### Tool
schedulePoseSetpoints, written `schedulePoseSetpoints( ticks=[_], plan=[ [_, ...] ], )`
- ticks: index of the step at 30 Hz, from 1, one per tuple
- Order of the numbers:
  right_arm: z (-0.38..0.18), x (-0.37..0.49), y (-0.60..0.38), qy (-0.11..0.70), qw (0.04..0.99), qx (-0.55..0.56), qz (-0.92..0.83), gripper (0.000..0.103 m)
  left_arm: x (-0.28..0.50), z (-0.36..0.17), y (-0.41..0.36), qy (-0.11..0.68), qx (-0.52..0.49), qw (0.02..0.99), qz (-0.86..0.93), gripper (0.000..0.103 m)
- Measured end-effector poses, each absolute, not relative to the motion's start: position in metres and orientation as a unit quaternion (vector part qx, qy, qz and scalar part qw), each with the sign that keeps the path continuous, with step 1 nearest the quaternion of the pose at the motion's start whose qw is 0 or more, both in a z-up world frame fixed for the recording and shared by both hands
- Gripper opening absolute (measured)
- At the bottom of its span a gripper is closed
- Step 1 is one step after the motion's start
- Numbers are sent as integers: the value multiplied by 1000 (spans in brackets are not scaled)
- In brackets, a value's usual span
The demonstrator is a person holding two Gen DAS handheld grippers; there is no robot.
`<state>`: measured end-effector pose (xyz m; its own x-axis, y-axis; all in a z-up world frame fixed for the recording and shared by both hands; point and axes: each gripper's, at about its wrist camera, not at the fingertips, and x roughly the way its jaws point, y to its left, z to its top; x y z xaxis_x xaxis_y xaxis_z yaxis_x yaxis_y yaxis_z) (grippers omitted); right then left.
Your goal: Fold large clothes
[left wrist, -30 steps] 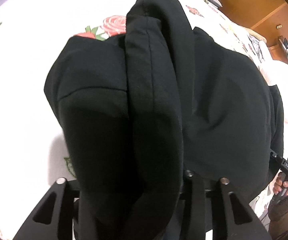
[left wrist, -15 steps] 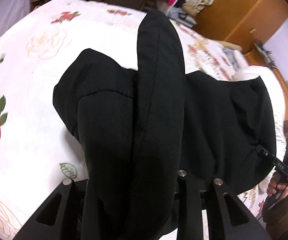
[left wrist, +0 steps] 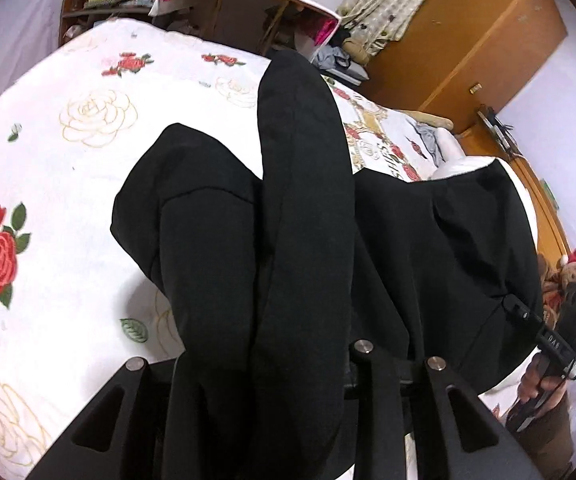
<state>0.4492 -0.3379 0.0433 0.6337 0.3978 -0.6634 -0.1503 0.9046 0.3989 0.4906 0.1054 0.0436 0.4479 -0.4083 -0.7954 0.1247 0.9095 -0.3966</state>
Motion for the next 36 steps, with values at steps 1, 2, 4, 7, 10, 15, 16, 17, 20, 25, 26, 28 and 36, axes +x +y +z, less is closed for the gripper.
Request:
schedulePoseSetpoints(
  ticks=[1,2,4,7,10,15,16,17,20,25,26,28,36],
  plan=[
    [48,442,-337,395,892,156,155,30,482,48,106,495,-141,842,-159,31],
    [52,435,-337,391,893,158,158,30,477,53,107,492,-135,845,-163,31],
    [60,418,-335,382,896,158,161,30,463,63,105,481,-129,851,-164,31],
    [69,399,-331,376,899,151,168,30,450,69,108,481,-133,851,-164,31],
    [71,377,-329,378,896,154,172,30,430,73,109,484,-124,852,-158,31],
    [60,343,-324,391,891,154,171,30,395,65,110,493,-111,850,-153,31],
    [57,337,-323,392,891,152,170,30,390,63,109,494,-110,849,-152,31],
    [53,330,-322,393,891,151,169,30,384,58,109,496,-110,848,-152,31],
    [36,310,-319,401,888,152,164,30,368,38,110,506,-112,842,-149,31],
    [1,288,-320,417,882,161,147,31,351,5,114,516,-121,837,-133,31],
    [-4,285,-320,417,882,164,145,31,349,1,116,516,-123,837,-132,31],
    [-11,280,-322,417,883,168,138,31,344,-7,116,513,-113,840,-131,32],
    [-40,272,-336,432,877,176,116,33,343,-57,151,541,-158,822,-87,40]
  ],
)
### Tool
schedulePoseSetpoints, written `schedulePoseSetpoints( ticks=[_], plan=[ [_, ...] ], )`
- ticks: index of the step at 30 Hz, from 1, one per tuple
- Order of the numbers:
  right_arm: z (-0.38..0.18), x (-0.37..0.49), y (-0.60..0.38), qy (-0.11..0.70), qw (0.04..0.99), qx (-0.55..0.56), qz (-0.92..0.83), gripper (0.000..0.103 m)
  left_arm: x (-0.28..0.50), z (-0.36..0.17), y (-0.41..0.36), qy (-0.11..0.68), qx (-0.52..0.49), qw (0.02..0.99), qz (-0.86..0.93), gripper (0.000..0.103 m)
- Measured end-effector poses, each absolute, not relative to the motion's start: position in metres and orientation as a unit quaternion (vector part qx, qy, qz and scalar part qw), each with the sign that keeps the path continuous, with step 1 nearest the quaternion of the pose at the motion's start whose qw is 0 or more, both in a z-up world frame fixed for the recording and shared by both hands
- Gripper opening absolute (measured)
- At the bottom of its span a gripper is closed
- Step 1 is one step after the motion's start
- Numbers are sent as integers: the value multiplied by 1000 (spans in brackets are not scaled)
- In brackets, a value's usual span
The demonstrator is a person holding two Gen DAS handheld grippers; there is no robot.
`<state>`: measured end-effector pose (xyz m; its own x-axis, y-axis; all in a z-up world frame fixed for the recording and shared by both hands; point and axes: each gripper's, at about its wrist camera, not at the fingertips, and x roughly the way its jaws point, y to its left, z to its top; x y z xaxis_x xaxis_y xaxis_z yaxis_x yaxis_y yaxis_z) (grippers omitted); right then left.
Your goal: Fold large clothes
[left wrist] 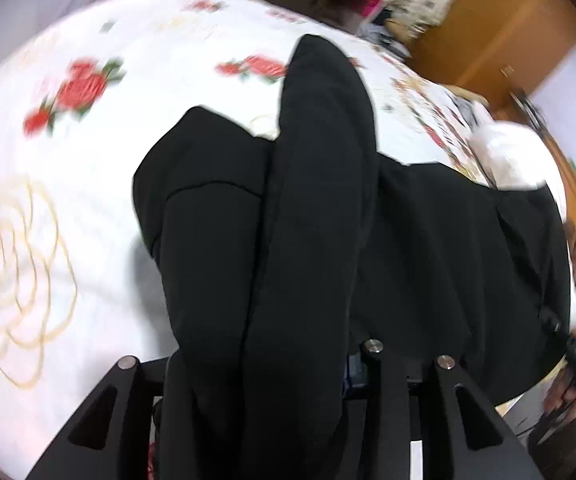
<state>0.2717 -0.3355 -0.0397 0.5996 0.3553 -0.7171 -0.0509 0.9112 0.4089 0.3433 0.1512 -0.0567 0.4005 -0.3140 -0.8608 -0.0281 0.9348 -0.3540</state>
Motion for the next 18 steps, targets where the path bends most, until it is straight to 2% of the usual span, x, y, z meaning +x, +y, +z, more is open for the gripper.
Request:
schedulePoseSetpoints(
  ticks=[4,18],
  plan=[
    [-54,271,-344,442,872,182,107,36,347,-74,163,547,-167,816,-78,44],
    [-86,274,-356,468,859,187,85,52,346,-92,166,548,-162,816,-85,70]
  ],
)
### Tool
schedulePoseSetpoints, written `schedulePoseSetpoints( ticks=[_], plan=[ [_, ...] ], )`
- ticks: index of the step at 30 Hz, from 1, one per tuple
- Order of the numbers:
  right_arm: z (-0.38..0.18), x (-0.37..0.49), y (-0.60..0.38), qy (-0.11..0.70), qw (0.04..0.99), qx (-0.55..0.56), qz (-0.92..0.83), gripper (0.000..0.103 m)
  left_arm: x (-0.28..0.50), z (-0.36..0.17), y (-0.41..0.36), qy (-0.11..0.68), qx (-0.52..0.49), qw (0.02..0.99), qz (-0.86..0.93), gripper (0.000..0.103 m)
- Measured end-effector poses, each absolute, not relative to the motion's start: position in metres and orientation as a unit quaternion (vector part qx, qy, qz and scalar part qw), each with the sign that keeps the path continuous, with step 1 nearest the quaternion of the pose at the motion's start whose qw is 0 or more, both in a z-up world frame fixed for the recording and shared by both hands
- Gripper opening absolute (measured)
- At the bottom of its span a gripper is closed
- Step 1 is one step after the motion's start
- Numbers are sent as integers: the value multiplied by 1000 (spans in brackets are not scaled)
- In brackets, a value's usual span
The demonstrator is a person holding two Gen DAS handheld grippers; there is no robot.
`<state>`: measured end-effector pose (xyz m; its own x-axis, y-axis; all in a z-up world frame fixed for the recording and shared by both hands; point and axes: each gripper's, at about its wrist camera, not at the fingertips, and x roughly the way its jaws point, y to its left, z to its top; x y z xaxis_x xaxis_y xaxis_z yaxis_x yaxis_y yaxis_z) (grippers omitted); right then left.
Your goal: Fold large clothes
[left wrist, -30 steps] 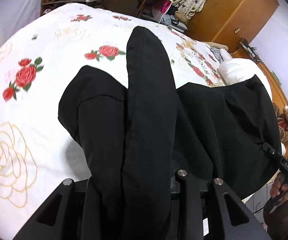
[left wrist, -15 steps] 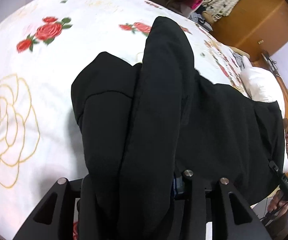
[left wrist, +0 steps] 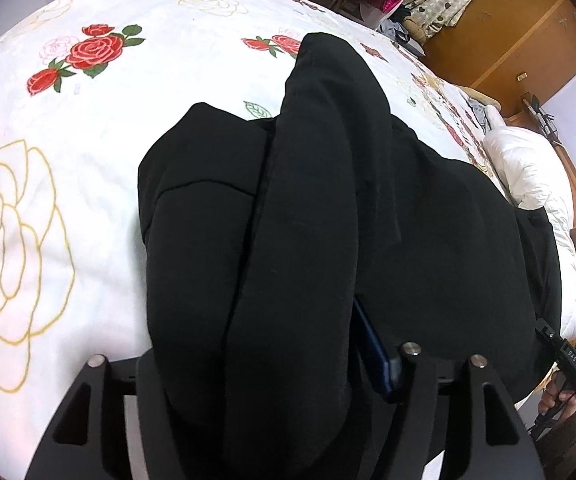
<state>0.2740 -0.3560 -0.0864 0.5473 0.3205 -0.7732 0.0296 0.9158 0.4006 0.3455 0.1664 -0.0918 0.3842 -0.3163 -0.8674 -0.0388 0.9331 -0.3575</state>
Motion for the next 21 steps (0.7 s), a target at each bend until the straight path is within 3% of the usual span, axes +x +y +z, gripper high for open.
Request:
schedulePoseSetpoints(
  ticks=[9,13,21],
  plan=[
    [-89,276,-355,476,861,164,68,65,340,-89,178,540,-176,819,-83,78],
    [-80,272,-355,465,876,124,31,76,335,-81,183,541,-161,823,-65,80],
    [-25,254,-354,421,905,55,0,76,310,-16,197,476,-150,866,-38,80]
  ],
)
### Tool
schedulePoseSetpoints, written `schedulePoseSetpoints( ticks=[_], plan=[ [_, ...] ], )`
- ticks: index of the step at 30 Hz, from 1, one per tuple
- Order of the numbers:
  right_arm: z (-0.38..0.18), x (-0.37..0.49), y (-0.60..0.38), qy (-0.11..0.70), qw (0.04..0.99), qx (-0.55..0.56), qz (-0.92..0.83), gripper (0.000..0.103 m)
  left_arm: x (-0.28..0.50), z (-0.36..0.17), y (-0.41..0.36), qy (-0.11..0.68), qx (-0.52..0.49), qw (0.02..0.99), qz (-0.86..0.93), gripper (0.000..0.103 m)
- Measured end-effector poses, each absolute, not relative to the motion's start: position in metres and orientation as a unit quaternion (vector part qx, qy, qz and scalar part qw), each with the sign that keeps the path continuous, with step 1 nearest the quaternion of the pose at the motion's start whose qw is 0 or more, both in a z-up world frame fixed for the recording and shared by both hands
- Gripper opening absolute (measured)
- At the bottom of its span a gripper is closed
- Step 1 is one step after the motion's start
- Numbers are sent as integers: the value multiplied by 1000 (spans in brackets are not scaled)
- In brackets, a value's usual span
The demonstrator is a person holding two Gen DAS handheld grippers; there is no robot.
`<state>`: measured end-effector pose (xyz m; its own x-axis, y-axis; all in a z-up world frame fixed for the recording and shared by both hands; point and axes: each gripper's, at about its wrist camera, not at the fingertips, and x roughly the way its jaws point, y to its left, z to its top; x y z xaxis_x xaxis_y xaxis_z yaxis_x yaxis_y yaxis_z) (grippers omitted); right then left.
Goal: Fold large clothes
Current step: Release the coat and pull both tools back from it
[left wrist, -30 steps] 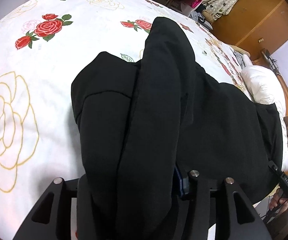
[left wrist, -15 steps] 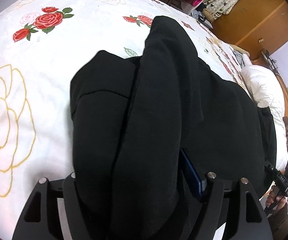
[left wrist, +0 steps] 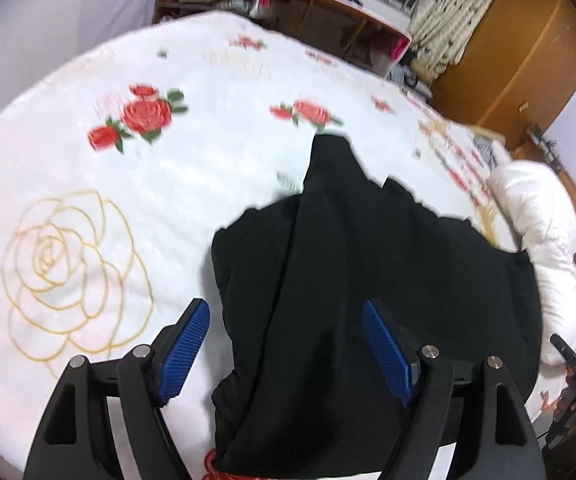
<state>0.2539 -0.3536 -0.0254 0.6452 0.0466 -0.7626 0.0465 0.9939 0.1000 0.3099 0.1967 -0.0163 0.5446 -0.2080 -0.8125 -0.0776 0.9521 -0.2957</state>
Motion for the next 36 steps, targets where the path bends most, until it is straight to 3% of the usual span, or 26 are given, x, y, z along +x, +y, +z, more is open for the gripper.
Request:
schedulePoseSetpoints(
  ticks=[7,14,18,24,32,36],
  plan=[
    [-15,227,-319,411,911,28,29,76,285,-14,168,486,-109,865,-60,80],
    [-66,207,-290,471,882,-5,36,76,261,-68,153,534,-53,844,-31,80],
    [-84,202,-289,486,874,-28,19,76,260,-86,173,551,-110,827,-25,87],
    [-84,202,-297,494,870,-16,-6,76,256,-78,171,550,-96,829,-14,87],
    [-32,167,-274,437,899,3,2,76,223,-24,160,505,-98,857,-27,87],
    [-14,155,-259,423,906,18,-5,76,202,-4,140,490,-78,868,-29,95]
  ],
)
